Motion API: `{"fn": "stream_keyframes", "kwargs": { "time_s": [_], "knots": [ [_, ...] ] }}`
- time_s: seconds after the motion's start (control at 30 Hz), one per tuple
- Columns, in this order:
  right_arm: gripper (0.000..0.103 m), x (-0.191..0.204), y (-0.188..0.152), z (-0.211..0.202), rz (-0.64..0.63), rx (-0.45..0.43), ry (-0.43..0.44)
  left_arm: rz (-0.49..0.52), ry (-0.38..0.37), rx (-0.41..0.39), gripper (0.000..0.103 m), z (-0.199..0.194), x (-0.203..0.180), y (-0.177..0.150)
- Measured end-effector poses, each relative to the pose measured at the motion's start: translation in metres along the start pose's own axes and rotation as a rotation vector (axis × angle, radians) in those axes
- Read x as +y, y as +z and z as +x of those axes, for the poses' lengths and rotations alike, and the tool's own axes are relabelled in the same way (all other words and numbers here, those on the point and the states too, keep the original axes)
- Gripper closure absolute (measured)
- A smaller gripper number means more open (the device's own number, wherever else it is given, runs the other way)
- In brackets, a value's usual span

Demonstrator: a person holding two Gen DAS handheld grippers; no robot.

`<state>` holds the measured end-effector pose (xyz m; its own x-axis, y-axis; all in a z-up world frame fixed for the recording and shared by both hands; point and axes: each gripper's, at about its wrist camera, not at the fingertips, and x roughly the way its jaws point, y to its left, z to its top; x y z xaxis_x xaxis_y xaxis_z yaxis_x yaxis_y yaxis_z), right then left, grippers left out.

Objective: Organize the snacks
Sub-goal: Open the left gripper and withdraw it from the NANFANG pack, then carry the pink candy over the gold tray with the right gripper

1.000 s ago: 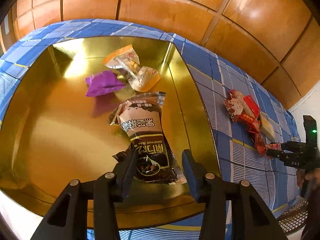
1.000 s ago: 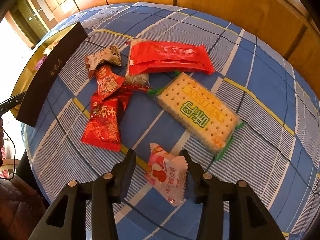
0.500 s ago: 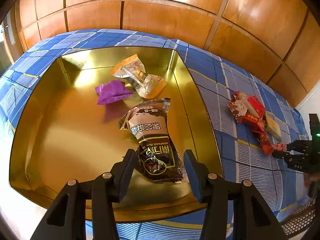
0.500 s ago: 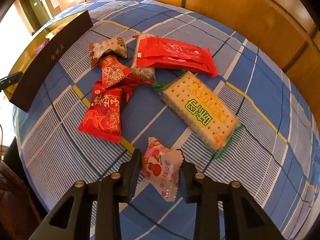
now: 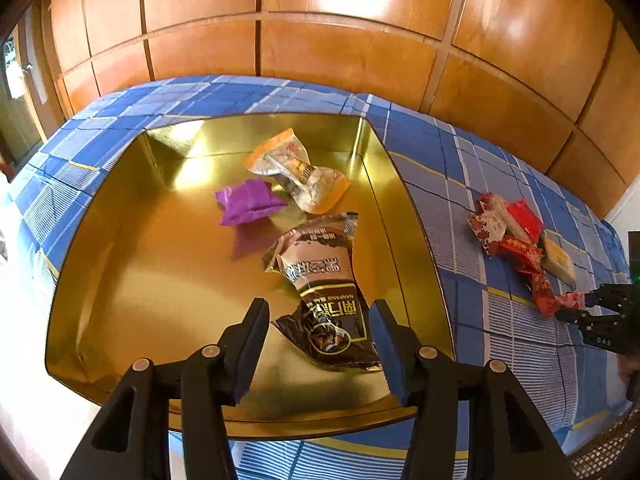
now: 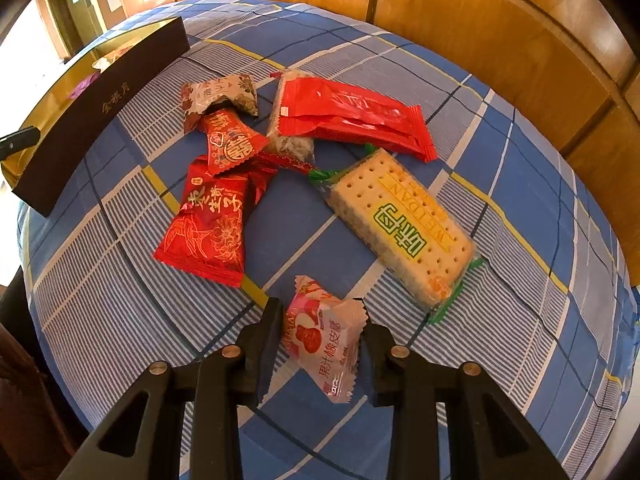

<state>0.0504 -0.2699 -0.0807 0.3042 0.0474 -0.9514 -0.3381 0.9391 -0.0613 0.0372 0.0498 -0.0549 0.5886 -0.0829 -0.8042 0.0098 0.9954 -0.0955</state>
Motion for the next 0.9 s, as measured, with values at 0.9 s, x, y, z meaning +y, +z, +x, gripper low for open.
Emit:
{"fn": "stream_keyframes", "kwargs": {
  "time_s": [0.9],
  "knots": [
    [0.080,0.059,0.011,-0.050,0.041,-0.113,-0.039,-0.107,0.079,-0.099,0.049,-0.015,0.052,0.000]
  ]
}}
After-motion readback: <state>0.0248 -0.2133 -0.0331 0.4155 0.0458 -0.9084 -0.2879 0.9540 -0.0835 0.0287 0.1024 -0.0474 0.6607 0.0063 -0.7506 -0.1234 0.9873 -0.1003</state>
